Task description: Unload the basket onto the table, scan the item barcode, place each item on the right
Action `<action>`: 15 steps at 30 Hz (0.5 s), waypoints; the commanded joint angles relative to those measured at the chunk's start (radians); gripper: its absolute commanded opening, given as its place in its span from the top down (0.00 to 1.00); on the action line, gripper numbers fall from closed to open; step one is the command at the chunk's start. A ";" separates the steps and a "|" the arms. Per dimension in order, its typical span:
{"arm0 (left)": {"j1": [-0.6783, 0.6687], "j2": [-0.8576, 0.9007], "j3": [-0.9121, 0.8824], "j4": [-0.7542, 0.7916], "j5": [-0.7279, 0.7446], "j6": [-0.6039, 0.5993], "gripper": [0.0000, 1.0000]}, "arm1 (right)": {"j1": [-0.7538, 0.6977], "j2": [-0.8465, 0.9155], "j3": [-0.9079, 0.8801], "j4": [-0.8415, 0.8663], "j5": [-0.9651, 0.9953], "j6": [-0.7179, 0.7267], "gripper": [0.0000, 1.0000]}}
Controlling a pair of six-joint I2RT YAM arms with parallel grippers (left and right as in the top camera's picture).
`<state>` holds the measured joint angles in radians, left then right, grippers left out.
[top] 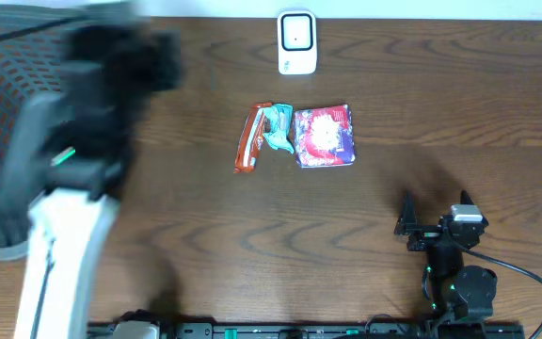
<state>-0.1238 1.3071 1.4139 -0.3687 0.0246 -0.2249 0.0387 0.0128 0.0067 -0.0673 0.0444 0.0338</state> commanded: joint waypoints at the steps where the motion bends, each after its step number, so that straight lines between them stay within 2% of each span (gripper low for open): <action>1: 0.237 -0.110 0.000 -0.077 -0.132 0.021 0.33 | 0.000 -0.002 -0.002 -0.004 0.002 0.010 0.01; 6: 0.505 -0.097 -0.003 -0.202 -0.169 -0.112 0.28 | 0.000 -0.002 -0.001 -0.004 0.002 0.010 0.01; 11: 0.725 0.004 -0.003 -0.320 -0.168 -0.338 0.21 | 0.000 -0.002 -0.001 -0.004 0.002 0.010 0.01; 15: 0.779 0.087 -0.003 -0.411 -0.168 -0.341 0.20 | 0.000 -0.002 -0.001 -0.004 0.002 0.010 0.01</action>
<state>0.6247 1.3453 1.4155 -0.7238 -0.1310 -0.4900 0.0387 0.0128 0.0067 -0.0673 0.0444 0.0341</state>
